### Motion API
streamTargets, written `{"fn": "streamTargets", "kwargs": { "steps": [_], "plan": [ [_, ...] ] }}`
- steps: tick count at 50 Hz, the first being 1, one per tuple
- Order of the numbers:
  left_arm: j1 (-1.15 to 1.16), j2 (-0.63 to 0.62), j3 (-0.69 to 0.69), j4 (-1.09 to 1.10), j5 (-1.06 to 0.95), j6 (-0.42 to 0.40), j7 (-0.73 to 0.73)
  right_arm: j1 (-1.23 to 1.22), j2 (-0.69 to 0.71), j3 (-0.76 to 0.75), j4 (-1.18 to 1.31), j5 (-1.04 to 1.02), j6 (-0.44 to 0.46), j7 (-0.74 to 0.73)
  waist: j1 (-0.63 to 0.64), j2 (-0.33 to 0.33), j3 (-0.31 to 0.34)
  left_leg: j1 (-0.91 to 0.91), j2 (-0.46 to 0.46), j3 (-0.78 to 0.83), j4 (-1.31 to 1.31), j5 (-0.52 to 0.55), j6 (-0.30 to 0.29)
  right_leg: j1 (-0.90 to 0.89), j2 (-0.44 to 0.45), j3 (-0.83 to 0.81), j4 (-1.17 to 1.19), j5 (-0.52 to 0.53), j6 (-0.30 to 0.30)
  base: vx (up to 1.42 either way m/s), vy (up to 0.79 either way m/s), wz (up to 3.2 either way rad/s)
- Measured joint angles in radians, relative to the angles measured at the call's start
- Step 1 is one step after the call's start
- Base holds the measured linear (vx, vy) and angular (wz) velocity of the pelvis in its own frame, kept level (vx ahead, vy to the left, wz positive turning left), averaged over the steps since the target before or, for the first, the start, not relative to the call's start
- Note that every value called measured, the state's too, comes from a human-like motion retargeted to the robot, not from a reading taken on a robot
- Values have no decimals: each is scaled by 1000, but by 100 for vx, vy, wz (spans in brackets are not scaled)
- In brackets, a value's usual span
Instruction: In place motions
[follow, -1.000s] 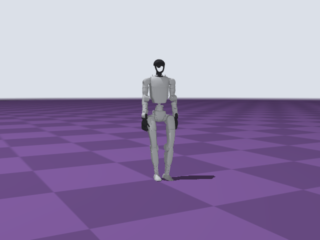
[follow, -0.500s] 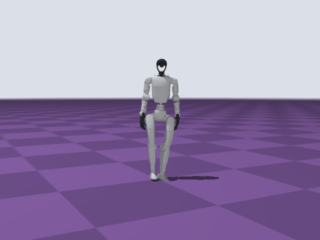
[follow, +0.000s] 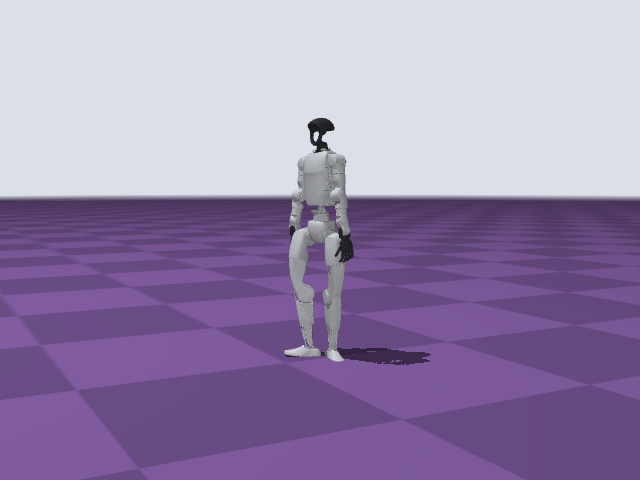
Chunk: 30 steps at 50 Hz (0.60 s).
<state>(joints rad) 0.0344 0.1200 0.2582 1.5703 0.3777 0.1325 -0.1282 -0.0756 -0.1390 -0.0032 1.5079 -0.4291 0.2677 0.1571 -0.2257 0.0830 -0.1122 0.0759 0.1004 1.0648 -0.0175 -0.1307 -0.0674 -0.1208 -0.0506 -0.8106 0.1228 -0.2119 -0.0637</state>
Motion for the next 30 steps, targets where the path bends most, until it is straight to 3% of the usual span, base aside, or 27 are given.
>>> {"fn": "streamTargets", "kwargs": {
  "steps": [8,11,14,17,19,25,30],
  "plan": [
    [-35,-17,-9,-48,-33,-15,-42,54,-28,-63,11,0,-3,-36,-57,5,-19,57,56,79,77,61,-13,13,62,107,-72,-6,-14,-34,8,-65],
    [-31,-19,-9,-85,-41,-30,-31,57,-22,-63,27,4,6,-34,-48,-47,-33,69,70,81,180,106,50,12,22,167,-72,-10,-16,-28,7,-105],
    [-34,-19,-6,-102,-67,-40,-24,50,-8,-54,25,-1,11,-15,-38,-112,-40,12,112,-35,395,85,167,10,-36,232,-63,-10,-11,-26,6,-117],
    [-49,-19,-4,-97,-81,-44,-25,41,3,-40,-2,-13,6,7,-31,-114,-22,-137,165,-321,637,28,176,12,-23,281,-67,-2,-21,-29,9,-117],
    [-55,-27,-3,-92,-83,-45,-9,34,8,-26,-23,-19,-2,9,-10,-109,-5,-209,104,-495,679,3,161,12,-9,326,-69,10,-30,-25,15,-151],
    [-41,-46,-14,-97,-72,-67,22,13,19,24,-85,-46,-27,25,48,-98,39,-279,-61,-676,556,-47,151,8,9,461,-58,46,-40,-21,14,-164],
    [-13,-51,-15,-75,-60,-63,17,11,33,44,-111,-60,-40,40,73,-23,74,-271,-126,-786,259,35,110,44,111,532,-66,71,-53,-5,6,-143]
  ]
}}
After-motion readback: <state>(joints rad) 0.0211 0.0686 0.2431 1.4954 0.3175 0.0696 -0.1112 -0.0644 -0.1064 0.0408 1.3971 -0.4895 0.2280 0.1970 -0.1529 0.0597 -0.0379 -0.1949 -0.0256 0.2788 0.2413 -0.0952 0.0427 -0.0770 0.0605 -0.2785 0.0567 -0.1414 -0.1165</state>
